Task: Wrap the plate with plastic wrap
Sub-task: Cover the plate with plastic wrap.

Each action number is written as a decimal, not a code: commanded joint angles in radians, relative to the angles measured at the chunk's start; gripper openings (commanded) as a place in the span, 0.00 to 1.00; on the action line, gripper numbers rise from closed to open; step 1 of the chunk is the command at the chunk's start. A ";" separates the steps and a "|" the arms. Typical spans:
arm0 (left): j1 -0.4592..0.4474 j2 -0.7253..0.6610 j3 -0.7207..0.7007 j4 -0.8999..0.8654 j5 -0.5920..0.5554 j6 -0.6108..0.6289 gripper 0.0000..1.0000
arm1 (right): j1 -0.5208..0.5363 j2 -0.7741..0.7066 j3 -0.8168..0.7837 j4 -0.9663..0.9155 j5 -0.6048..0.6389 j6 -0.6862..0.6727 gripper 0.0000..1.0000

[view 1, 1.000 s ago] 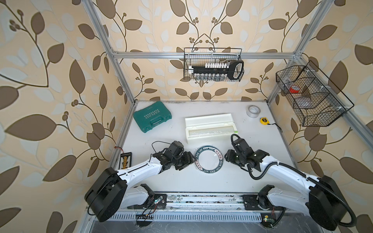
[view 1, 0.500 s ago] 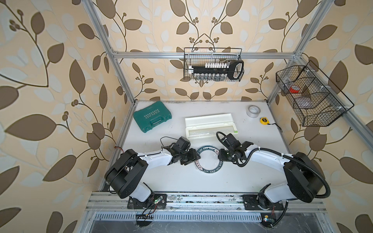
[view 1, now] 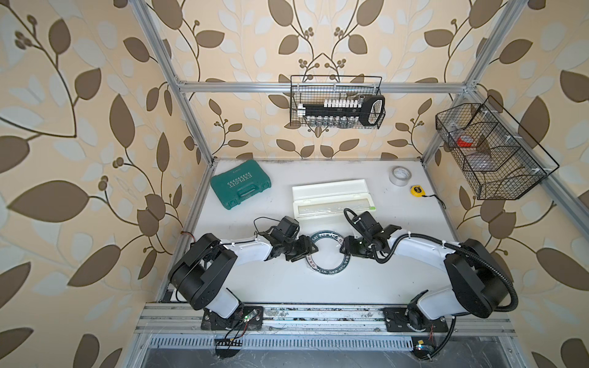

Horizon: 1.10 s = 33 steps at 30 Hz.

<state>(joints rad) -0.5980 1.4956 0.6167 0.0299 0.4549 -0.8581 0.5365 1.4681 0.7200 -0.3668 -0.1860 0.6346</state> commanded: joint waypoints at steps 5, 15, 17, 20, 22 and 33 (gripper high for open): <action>0.096 -0.087 0.115 -0.215 -0.073 0.194 0.69 | 0.005 0.052 0.199 -0.131 0.083 -0.274 0.68; 0.090 0.091 0.209 -0.123 -0.020 0.296 0.55 | 0.125 0.266 0.388 -0.136 0.263 -0.442 0.60; 0.092 0.075 0.196 -0.128 -0.035 0.301 0.54 | 0.123 0.257 0.388 -0.138 0.249 -0.426 0.60; 0.098 0.055 0.183 -0.138 -0.039 0.318 0.53 | 0.096 0.178 0.333 -0.115 0.143 -0.374 0.61; 0.098 0.069 0.186 -0.125 -0.018 0.316 0.53 | 0.065 0.112 0.282 -0.102 0.091 -0.333 0.61; 0.098 0.207 0.207 -0.032 0.060 0.289 0.39 | -0.076 -0.025 0.085 -0.066 -0.143 -0.197 0.54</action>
<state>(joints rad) -0.4953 1.6703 0.8116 -0.0116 0.4717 -0.5755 0.4667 1.4467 0.8314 -0.4515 -0.2451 0.3943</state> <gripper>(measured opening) 0.399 0.548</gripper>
